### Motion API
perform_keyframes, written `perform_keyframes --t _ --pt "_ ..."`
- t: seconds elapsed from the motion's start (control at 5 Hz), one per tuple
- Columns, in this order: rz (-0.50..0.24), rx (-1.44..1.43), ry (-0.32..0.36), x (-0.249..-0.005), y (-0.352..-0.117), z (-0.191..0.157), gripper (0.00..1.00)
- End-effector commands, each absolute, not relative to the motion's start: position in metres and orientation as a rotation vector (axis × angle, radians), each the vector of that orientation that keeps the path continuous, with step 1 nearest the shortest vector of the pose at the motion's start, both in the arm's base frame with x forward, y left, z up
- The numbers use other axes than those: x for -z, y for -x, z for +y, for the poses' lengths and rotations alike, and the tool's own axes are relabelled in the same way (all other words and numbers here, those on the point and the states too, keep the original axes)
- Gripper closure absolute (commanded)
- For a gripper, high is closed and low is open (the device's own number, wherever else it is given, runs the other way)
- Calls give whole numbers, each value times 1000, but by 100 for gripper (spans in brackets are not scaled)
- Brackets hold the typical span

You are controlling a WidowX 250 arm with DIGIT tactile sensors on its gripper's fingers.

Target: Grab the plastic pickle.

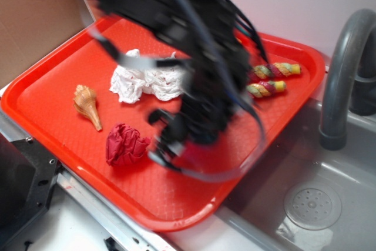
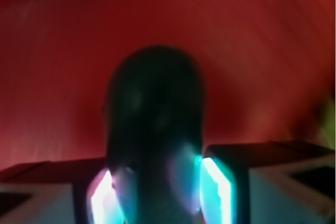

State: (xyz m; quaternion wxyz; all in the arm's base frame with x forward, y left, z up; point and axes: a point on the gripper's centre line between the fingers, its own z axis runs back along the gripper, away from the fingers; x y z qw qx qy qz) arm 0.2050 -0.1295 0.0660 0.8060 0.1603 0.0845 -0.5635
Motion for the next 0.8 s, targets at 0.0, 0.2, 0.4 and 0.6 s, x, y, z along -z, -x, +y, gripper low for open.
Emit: perform_keyframes --t 0.0,0.2,0.4,0.6 --pt "73 696 -292 -165 -186 -85 100" --pt "98 448 -254 -185 -180 -76 100" --pt "166 207 -176 -191 -184 -83 100" --pt "126 -44 -142 -187 -189 -92 100"
